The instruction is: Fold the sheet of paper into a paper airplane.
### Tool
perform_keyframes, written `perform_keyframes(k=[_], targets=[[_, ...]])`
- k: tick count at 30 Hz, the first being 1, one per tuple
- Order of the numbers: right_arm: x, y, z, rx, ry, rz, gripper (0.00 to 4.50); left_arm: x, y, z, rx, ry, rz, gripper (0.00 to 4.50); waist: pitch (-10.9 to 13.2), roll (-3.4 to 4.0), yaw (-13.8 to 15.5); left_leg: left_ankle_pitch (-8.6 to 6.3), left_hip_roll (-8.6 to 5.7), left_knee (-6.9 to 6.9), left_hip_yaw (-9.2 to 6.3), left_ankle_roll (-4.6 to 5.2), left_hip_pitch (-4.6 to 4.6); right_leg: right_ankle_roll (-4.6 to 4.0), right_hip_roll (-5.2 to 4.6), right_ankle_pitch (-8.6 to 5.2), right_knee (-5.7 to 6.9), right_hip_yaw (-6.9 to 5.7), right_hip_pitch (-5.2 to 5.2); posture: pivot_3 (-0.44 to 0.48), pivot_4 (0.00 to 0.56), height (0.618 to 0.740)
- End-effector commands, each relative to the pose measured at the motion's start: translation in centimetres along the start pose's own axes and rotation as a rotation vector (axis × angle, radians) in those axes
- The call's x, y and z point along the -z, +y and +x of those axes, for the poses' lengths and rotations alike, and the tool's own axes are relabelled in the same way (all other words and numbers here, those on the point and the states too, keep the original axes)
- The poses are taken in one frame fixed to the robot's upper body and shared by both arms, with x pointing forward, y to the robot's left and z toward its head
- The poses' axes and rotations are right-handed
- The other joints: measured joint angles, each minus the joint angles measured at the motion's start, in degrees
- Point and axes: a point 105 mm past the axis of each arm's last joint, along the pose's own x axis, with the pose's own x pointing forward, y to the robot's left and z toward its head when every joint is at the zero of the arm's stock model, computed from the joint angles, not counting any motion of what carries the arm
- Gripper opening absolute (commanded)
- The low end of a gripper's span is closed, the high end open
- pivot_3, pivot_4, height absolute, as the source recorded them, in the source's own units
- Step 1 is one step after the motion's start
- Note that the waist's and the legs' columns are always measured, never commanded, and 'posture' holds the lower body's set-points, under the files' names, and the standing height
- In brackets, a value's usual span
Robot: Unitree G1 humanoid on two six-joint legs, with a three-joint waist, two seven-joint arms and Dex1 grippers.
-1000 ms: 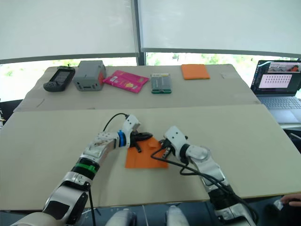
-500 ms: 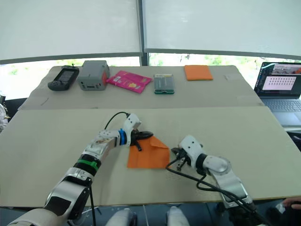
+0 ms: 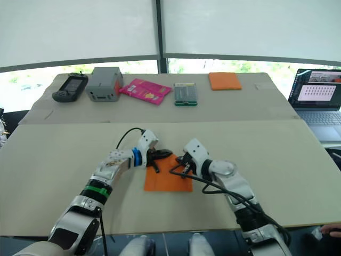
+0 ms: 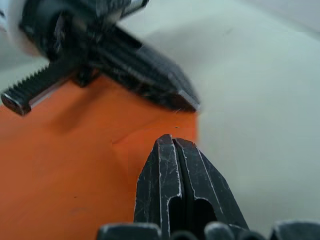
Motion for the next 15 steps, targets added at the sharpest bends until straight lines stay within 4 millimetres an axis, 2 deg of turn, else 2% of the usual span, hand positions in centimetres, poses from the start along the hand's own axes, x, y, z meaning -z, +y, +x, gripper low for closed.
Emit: perform_keyframes(k=[1, 5, 8, 10, 14, 15], targets=[[1.3, 0.2, -0.3, 0.007, 0.028, 0.015, 0.02, 1.3, 0.2, -0.5, -0.023, 0.043, -0.022, 0.00, 0.00, 0.00, -0.01, 0.00, -0.01, 0.00, 0.00, 0.00, 0.01, 0.02, -0.01, 0.01, 0.00, 0.01, 0.02, 0.000, 0.150, 0.740], [2.9, 1.0, -0.9, 0.003, 0.062, 0.045, 0.02, 0.9, 0.7, -1.1, -0.047, 0.018, -0.035, 0.00, 0.00, 0.00, -0.02, 0.00, 0.01, 0.00, -0.01, 0.00, 0.17, 0.04, 0.09, 0.01, 0.02, 0.00, 0.14, 0.000, 0.150, 0.740], [3.1, 1.1, -0.7, 0.002, 0.065, 0.049, 0.02, -0.5, 2.0, -2.6, -0.088, -0.059, -0.137, 0.00, 0.00, 0.00, -0.43, 0.00, 0.07, 0.00, 0.00, 0.00, 0.23, 0.10, 0.15, -0.03, 0.04, 0.00, 0.16, 0.000, 0.150, 0.740], [3.0, 1.1, -0.5, -0.003, 0.063, 0.044, 0.02, -1.4, 3.1, -4.1, -0.123, -0.122, -0.233, 0.00, 0.00, 0.00, -0.92, 0.01, 0.11, 0.00, -0.01, 0.01, 0.24, 0.36, 0.21, -0.18, 0.06, 0.01, 0.15, 0.000, 0.150, 0.740], [2.8, 1.5, 0.1, -0.024, 0.052, 0.047, 0.02, -2.8, 5.1, -8.4, -0.230, -0.208, -0.354, 0.00, 0.00, 0.00, -1.56, 0.03, 0.18, 0.00, -0.11, 0.05, 0.27, 0.36, 0.26, -0.18, 0.16, 0.01, 0.12, 0.000, 0.150, 0.740], [2.8, 1.5, 0.3, -0.026, 0.051, 0.049, 0.00, -2.9, 5.1, -9.1, -0.232, -0.217, -0.379, 0.26, 0.00, 0.00, -1.58, 0.03, 0.18, 0.00, -0.12, 0.05, 0.29, 0.36, 0.26, -0.18, 0.18, 0.01, 0.12, 0.000, 0.150, 0.740]])
